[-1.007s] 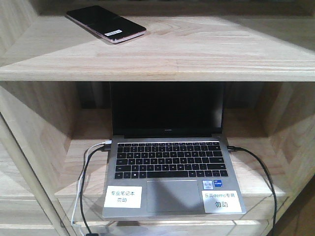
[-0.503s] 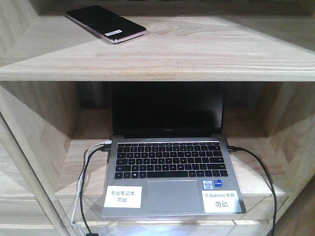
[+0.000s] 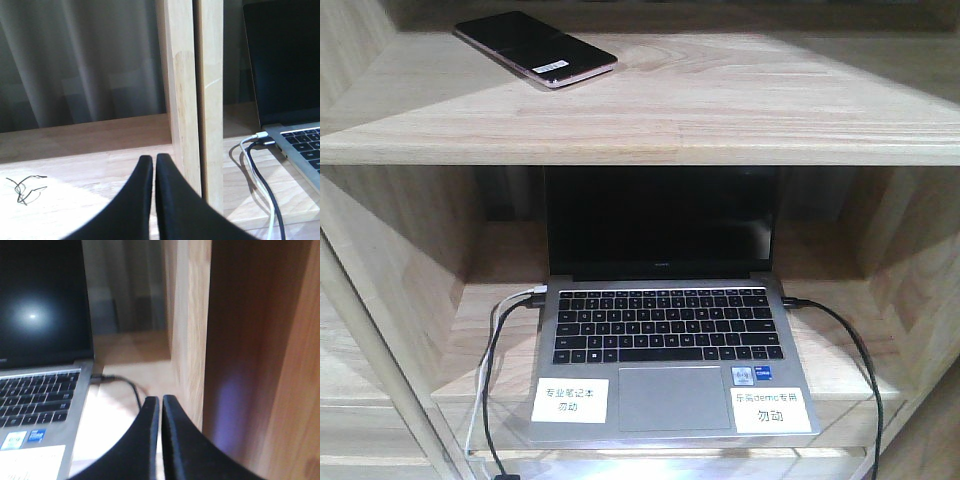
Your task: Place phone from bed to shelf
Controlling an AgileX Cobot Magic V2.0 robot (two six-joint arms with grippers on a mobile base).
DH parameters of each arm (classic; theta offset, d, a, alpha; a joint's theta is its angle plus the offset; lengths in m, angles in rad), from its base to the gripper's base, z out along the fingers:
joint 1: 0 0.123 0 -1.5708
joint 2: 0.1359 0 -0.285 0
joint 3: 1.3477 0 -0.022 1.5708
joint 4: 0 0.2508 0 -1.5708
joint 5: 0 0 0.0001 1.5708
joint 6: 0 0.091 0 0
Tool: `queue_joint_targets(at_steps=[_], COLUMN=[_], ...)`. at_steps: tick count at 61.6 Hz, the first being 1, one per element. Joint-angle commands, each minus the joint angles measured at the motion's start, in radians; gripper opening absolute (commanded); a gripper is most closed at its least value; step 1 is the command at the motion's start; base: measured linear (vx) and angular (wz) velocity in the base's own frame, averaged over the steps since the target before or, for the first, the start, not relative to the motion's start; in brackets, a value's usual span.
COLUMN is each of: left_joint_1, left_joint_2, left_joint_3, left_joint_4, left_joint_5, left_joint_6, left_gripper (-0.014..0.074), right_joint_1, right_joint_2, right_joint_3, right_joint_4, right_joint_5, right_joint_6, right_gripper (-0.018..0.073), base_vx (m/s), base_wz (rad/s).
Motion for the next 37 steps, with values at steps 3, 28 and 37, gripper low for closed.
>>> queue_joint_targets(at_steps=[3,28,37], left_joint_1=[0.001,0.001,0.001], left_joint_2=[-0.004,-0.004,-0.004], left_joint_3=[-0.023,-0.023,-0.023], left_joint_4=[-0.009,-0.009,-0.009], left_joint_5=[-0.072,-0.072,-0.072], left_joint_6=[-0.006,-0.006,-0.006], left_gripper=[0.0001,0.0001,0.0001], right_joint_1=[-0.005,-0.005,-0.005], right_joint_2=[-0.013,-0.013,-0.013], right_joint_3=[0.005,0.005,0.005], right_joint_4=[-0.015,-0.028,-0.028], right_joint_5=[-0.147,-0.195,-0.195], right_joint_6=[-0.024,-0.045,-0.045], right_gripper=[-0.0010,-0.0010,-0.0010], base_vx=[0.00,0.00,0.00], base_wz=[0.00,0.00,0.00])
